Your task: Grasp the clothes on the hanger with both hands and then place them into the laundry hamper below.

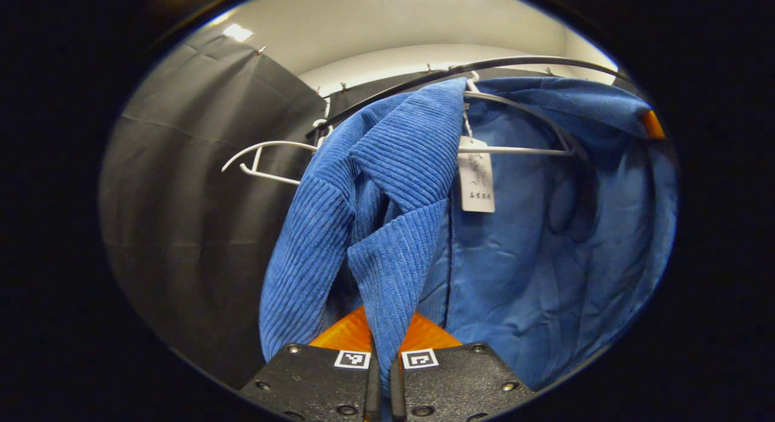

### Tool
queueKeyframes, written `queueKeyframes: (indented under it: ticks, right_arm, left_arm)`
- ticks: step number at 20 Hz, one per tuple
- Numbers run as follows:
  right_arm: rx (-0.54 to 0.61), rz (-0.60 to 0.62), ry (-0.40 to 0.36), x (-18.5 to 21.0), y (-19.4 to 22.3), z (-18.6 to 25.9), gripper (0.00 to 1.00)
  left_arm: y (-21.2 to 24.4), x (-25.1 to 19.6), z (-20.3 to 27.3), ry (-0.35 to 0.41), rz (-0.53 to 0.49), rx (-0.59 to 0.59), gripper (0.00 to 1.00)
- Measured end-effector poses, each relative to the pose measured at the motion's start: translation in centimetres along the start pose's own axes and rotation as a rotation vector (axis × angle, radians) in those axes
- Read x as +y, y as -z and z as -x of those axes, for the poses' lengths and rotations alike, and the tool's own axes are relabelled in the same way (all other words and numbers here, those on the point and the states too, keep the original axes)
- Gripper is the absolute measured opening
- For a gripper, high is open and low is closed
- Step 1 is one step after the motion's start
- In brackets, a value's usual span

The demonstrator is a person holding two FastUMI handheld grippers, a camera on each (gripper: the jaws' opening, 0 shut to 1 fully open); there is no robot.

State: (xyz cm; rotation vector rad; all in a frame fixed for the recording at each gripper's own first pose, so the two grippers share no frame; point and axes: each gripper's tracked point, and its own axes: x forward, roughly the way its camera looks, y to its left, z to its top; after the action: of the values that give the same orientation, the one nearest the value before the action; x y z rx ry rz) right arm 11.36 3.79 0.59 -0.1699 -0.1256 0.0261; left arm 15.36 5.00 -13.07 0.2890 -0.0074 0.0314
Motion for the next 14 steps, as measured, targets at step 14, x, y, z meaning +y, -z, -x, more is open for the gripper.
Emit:
queueKeyframes:
  ticks: [14]
  right_arm:
    - [-0.034,-0.023,-0.04,1.2,0.3,0.7,0.08]
  left_arm:
    - [-23.8,12.2,-0.9,-0.101,0.033,-0.263,0.02]
